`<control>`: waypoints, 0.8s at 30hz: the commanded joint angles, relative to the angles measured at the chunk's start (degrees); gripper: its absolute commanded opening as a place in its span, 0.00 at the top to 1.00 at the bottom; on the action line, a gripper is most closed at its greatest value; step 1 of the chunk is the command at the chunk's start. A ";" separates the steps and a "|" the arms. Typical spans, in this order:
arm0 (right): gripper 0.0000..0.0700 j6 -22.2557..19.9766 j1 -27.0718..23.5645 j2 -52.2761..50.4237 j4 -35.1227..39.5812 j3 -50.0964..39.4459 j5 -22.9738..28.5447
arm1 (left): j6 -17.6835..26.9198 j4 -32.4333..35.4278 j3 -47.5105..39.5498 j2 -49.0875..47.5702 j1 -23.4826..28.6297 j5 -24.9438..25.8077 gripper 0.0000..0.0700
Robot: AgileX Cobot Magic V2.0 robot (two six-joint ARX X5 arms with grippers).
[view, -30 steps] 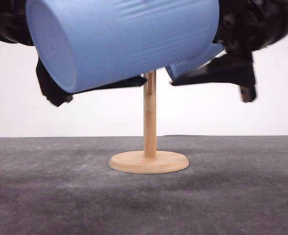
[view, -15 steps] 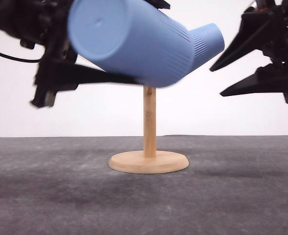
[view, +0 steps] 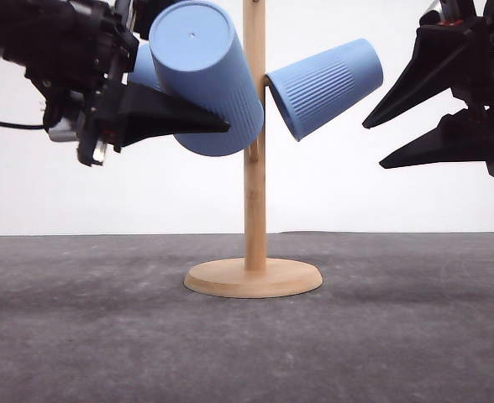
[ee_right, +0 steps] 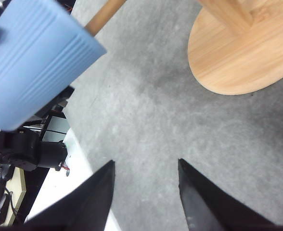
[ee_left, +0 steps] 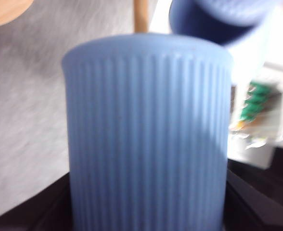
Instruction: Place three cups
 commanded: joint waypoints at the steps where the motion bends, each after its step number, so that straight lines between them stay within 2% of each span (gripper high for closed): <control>1: 0.62 -0.87 0.20 0.66 0.43 0.63 0.04 | -3.73 2.97 1.42 2.20 0.25 1.48 0.56; 4: 0.62 -0.87 0.20 0.66 0.42 0.63 0.04 | -5.14 5.99 2.50 5.23 0.37 3.65 0.56; 18: 0.62 -0.85 0.20 0.66 0.39 0.64 0.04 | -4.93 6.33 6.37 14.67 0.70 0.96 0.55; 20: 0.62 -0.85 0.20 0.66 0.38 0.63 0.04 | -4.42 6.35 6.37 15.55 0.81 0.76 0.52; 24: 0.62 -0.85 0.20 0.66 0.38 0.64 0.04 | -2.19 6.29 6.37 16.67 1.13 0.32 0.39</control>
